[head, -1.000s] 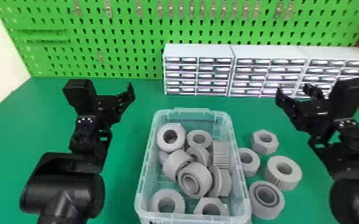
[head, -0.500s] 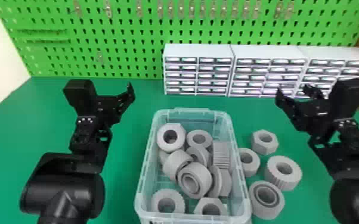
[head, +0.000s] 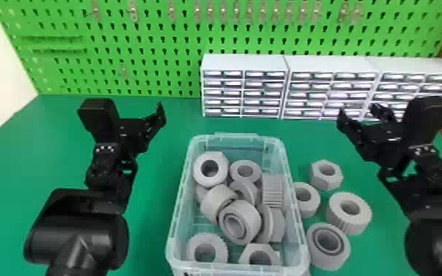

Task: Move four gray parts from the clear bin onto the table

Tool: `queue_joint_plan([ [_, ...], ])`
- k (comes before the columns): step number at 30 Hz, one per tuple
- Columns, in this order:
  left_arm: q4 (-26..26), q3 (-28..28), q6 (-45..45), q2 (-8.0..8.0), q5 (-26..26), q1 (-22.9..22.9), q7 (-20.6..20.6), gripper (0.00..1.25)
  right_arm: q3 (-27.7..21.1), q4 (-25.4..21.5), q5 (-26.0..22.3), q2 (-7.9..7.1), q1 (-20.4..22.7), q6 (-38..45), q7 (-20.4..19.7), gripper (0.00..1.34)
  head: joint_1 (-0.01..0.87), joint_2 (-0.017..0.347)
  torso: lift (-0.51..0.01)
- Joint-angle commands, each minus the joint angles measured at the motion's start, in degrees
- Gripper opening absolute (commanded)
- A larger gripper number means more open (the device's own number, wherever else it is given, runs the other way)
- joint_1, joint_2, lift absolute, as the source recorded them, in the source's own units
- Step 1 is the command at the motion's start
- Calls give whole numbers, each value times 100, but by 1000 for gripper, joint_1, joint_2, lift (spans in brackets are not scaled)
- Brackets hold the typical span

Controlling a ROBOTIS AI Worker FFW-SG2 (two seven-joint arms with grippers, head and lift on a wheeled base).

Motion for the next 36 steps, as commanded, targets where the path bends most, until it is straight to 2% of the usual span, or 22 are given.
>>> queue_joint_plan([
  [1, 0, -1, -4, 0, 1, 0, -1, 1106, -27, 0, 0, -2, 13, 0, 0, 824, 693, 72, -52],
  [36, 9, 61, -4, -35, -34, 9, -1, 1106, -45, 0, -9, 7, -5, 26, 0, 824, 693, 72, -52],
])
